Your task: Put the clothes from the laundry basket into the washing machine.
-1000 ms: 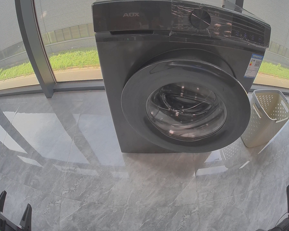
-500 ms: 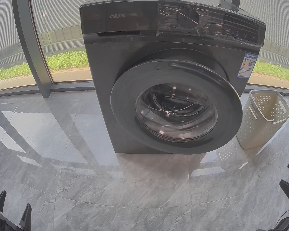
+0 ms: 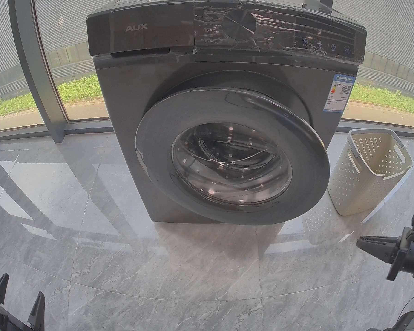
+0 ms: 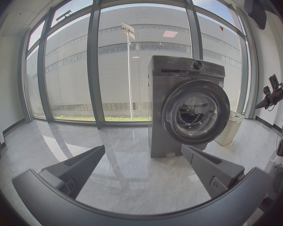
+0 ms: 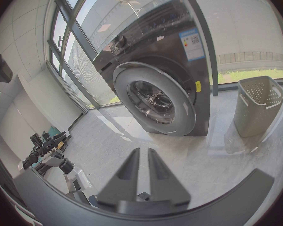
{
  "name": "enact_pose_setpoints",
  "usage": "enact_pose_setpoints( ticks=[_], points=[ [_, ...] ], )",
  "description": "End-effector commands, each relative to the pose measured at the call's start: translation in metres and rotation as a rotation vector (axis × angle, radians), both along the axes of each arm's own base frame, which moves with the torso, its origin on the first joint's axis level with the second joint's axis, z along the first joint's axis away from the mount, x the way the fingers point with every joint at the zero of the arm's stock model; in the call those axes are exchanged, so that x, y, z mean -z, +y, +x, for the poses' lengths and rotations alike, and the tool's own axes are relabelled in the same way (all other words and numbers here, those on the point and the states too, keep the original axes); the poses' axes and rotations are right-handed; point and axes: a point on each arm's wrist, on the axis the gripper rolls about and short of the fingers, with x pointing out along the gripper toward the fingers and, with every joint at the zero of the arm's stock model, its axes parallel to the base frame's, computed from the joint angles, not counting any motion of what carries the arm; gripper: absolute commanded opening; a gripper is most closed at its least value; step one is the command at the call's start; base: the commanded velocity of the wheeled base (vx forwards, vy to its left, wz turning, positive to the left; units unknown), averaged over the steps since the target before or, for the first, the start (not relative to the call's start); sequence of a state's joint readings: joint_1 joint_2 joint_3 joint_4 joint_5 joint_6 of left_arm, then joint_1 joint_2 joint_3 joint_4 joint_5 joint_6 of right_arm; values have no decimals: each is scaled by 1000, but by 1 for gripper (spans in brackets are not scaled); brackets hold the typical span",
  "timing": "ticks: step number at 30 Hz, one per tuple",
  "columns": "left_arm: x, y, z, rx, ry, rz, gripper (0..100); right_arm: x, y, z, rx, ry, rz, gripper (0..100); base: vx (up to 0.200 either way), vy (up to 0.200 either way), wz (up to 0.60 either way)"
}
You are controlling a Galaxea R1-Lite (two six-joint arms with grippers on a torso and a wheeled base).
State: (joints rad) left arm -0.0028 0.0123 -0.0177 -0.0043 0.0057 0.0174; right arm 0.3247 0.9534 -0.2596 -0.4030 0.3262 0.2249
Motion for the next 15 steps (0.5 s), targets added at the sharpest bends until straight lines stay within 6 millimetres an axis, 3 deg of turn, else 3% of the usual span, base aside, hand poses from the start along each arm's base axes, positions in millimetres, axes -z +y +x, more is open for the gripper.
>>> enact_pose_setpoints(
  ticks=[1, 8, 15],
  points=[
    [5, 0, 0, 0, 5, 1, 100, 17, 10, 26, -24, 125, -28, 0, 200, 0, 0],
    [5, 0, 0, 0, 7, 1, 100, 18, 19, 53, -23, 101, -19, 0, 200, 0, 0],
    [5, 0, 0, 0, 7, 4, 100, 20, 28, 85, 0, 91, -20, 0, 0, 0, 0]
  ],
)
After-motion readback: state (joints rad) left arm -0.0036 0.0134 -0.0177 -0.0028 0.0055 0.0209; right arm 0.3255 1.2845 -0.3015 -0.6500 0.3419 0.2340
